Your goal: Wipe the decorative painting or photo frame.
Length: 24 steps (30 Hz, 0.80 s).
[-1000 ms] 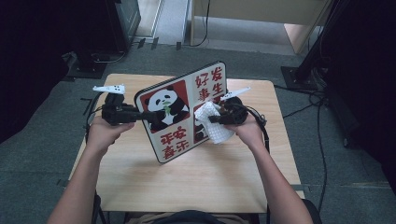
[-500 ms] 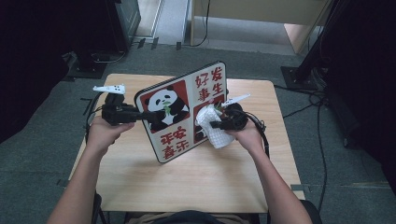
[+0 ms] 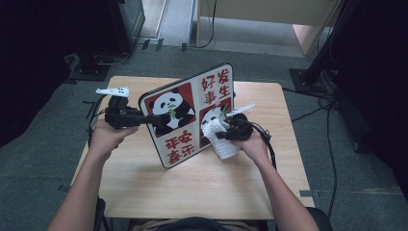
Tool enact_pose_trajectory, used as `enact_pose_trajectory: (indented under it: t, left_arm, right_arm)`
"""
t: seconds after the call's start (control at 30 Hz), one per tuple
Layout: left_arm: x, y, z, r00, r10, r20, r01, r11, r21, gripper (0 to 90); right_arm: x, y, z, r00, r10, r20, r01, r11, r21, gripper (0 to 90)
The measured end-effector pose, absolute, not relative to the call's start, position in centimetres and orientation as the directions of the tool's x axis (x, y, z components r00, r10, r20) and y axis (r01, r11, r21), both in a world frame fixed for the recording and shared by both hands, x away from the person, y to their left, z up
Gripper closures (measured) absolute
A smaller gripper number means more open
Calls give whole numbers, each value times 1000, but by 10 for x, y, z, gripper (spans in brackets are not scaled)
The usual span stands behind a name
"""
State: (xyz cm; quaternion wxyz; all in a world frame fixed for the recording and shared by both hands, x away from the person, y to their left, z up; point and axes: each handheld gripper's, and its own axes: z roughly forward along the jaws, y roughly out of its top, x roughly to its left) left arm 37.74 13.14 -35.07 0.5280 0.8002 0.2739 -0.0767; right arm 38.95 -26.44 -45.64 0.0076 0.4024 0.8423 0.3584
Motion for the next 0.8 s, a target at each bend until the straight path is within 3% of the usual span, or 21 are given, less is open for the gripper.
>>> enact_pose_trajectory:
  t: [0.3, 0.8]
  left_arm:
    - [377, 131, -351, 836, 366, -410, 521, -290, 803, 756]
    - [377, 131, -351, 838, 367, -405, 516, -290, 806, 756]
  right_arm:
    - [388, -265, -458, -675, 685, 272, 677, 430, 597, 784]
    - [384, -268, -408, -679, 677, 283, 650, 376, 661, 793]
